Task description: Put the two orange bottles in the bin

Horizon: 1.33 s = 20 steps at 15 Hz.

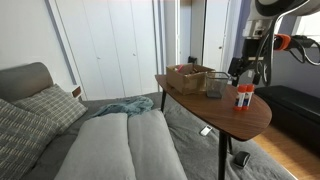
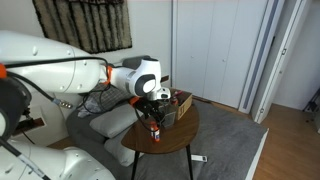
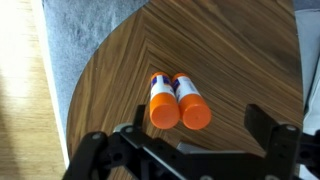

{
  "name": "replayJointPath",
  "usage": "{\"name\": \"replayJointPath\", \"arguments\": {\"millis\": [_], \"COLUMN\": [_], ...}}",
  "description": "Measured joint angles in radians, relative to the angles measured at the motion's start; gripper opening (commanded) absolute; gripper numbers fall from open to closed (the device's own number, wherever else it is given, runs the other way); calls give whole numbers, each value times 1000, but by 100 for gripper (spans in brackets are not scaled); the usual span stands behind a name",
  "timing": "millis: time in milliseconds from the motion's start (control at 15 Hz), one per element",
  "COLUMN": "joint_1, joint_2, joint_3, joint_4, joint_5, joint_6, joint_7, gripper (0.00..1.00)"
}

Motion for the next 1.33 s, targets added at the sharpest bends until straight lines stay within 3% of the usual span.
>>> {"name": "replayJointPath", "arguments": {"millis": [667,1000,1133,1200,1333], "joint_1": [-21,-31,-31,-31,-31], "joint_2": [29,39,44,46,49], "joint_3": [0,0,0,1,1], "joint_4": [-10,-10,-10,-10,-10], "joint_5": [0,-1,-1,-1,-1], "joint_6": [46,46,46,46,46], "joint_7": [13,14,14,14,14], "gripper": [99,92,83,65,50]}}
